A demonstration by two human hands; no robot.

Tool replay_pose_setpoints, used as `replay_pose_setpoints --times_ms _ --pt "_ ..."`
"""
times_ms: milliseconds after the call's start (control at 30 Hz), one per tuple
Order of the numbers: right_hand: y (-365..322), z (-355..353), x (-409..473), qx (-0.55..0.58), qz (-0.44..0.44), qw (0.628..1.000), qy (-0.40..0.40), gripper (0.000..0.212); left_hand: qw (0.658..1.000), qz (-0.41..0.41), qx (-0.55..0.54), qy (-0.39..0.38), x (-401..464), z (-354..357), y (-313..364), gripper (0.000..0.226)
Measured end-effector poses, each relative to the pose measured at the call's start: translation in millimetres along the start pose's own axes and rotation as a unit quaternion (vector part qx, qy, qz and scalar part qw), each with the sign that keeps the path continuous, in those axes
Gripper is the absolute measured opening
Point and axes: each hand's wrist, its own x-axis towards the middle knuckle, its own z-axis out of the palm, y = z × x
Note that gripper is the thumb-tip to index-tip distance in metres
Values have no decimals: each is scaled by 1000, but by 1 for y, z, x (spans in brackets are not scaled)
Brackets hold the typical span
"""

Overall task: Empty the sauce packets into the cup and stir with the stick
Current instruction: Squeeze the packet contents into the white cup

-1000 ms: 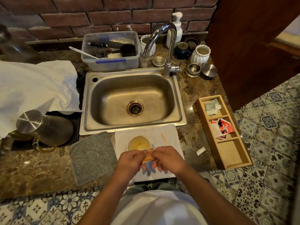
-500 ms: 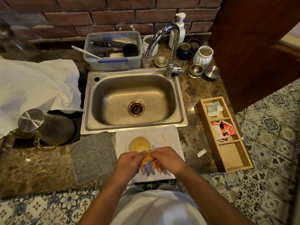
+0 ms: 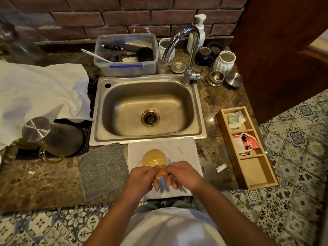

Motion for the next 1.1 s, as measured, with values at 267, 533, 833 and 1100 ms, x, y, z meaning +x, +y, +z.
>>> replay_pose_setpoints --times_ms 267,533,833,1100 --pt "-1 1 -1 4 -1 1000 1 34 1000 -7 -8 -1 1 0 -2 50" --pt "1 2 1 7 3 1000 -11 33 999 -22 -33 -1 3 -1 0 45" --pt "-2 1 0 5 2 1000 -12 34 999 -23 -33 -24 1 -6 -3 39" --pt "-3 1 0 5 0 1000 -10 35 999 -7 -21 -29 2 -6 -3 40"
